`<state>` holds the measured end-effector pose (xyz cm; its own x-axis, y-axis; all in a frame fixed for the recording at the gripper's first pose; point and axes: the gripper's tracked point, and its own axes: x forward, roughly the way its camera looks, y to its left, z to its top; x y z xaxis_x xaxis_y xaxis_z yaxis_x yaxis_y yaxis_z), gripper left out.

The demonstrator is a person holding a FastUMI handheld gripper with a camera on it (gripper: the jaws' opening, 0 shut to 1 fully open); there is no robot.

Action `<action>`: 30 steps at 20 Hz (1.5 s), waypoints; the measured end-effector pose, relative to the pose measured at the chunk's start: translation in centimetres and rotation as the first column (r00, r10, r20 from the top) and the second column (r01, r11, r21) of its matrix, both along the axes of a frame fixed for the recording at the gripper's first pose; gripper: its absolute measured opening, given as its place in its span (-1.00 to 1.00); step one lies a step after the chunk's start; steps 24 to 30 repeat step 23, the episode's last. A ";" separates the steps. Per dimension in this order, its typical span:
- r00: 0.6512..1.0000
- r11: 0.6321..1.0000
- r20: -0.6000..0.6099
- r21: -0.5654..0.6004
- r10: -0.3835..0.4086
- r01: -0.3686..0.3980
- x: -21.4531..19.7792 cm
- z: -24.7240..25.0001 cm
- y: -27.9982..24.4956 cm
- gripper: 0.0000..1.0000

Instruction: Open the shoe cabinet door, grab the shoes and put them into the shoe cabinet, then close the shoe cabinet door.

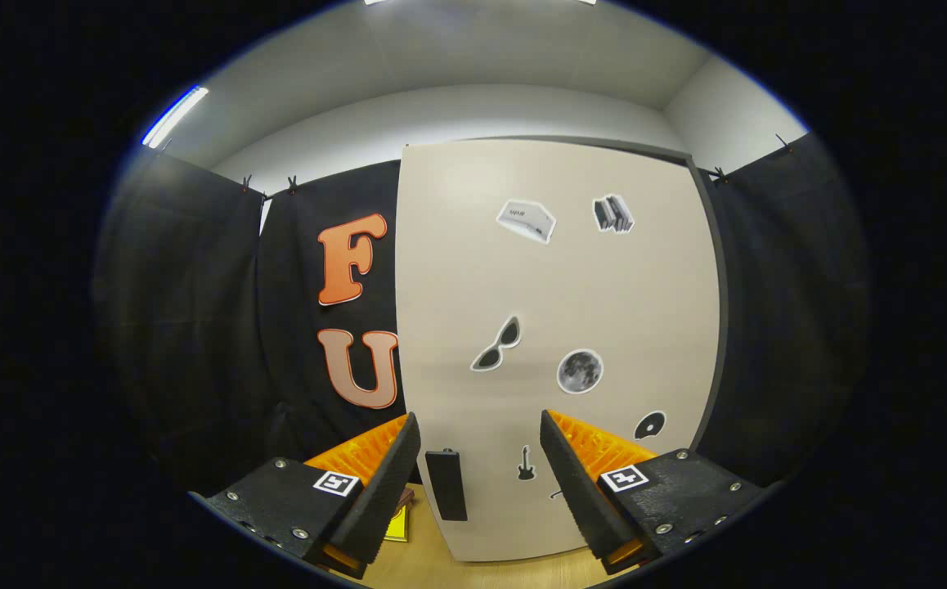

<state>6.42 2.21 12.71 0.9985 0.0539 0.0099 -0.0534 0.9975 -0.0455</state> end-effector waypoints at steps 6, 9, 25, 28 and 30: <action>0.992 0.995 0.091 -0.041 -0.092 0.096 -6.0 5.4 -3.3 0.84; 0.987 0.990 0.105 -0.056 -0.123 0.130 -8.4 6.3 -4.3 0.84; 0.984 0.977 0.042 -0.114 -0.175 0.179 -12.4 4.5 -5.7 0.84; 0.984 0.977 0.042 -0.114 -0.175 0.179 -12.4 4.5 -5.7 0.84; 0.984 0.977 0.042 -0.114 -0.175 0.179 -12.4 4.5 -5.7 0.84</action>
